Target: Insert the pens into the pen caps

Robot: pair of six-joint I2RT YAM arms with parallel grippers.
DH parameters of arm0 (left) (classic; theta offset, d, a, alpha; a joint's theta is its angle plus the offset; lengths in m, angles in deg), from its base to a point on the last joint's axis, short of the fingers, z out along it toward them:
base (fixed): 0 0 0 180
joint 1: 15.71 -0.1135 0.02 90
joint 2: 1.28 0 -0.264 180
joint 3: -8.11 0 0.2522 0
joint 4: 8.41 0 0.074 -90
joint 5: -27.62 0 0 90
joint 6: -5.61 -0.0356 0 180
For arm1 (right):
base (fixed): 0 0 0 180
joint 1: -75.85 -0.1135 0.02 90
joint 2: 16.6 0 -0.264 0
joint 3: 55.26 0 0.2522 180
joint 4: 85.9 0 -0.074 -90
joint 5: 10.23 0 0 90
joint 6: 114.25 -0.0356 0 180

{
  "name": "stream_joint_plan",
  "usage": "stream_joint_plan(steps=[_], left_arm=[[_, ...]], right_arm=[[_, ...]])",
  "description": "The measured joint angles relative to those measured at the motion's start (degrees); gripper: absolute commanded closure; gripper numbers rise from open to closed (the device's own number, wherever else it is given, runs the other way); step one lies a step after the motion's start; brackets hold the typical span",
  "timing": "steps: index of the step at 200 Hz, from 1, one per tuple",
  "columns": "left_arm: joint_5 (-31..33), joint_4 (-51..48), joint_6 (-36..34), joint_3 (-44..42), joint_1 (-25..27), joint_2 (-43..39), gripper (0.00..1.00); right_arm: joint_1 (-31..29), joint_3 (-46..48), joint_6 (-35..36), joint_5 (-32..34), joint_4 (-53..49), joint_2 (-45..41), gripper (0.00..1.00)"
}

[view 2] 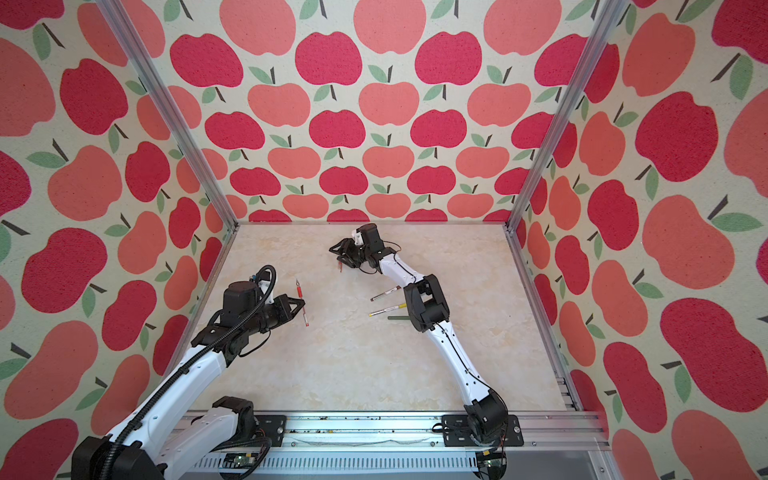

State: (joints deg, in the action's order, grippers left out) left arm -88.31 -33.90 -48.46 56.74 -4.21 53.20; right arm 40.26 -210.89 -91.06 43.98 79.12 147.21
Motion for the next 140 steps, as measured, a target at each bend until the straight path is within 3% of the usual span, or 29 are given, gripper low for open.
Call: stream_joint_plan(steps=[41, 106, 140], left_arm=[[0.0, 0.0, 0.0, 0.0, 0.0, 1.4, 1.0], [0.0, 0.3, -0.5, 0.3, 0.0, 1.9, 1.0], [0.2, 0.0, -1.0, 0.4, 0.0, 1.1, 1.0]], right_arm=[[-0.8, 4.9, 0.9, -5.3, 0.7, -2.1, 0.45], [-1.2, 24.3, 10.6, -9.6, -2.0, -14.2, 0.46], [-3.3, 27.7, 17.4, -9.3, -7.4, -17.6, 0.45]])
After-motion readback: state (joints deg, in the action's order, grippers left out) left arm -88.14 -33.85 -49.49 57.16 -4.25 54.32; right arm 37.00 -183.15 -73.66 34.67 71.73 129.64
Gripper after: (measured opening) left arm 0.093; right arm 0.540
